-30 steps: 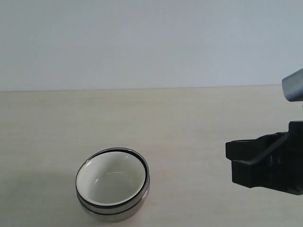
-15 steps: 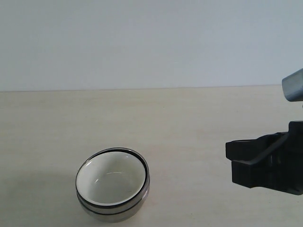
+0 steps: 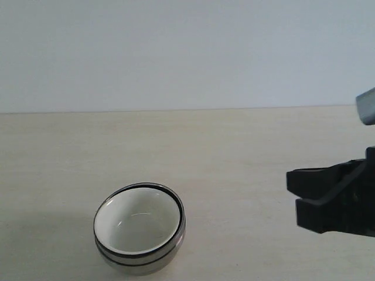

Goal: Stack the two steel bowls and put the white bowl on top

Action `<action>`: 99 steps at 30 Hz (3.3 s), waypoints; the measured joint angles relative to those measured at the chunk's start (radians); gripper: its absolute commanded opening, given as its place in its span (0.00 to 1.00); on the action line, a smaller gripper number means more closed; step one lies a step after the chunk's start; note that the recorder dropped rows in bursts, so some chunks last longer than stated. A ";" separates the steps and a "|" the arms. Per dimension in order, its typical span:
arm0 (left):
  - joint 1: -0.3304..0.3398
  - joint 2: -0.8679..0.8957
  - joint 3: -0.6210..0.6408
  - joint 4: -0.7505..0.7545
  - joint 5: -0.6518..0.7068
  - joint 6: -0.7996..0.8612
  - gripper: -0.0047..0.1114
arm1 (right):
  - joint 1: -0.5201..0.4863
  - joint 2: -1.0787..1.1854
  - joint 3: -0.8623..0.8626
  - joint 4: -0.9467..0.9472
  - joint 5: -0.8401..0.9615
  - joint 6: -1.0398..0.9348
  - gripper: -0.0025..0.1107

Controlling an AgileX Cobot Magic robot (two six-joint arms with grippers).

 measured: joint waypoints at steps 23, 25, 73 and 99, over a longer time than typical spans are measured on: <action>0.000 0.000 0.000 0.000 0.000 0.000 0.07 | -0.311 -0.680 0.440 -0.002 -0.207 -0.046 0.02; 0.000 0.000 0.000 0.000 0.000 0.000 0.07 | -0.320 -0.715 0.440 -0.004 -0.202 -0.056 0.02; 0.000 0.000 0.000 0.000 0.000 0.000 0.07 | -0.548 -0.818 0.447 -0.002 0.172 -0.256 0.02; 0.000 0.000 0.000 0.000 0.000 0.000 0.07 | -0.548 -0.818 0.447 -0.002 0.172 -0.256 0.02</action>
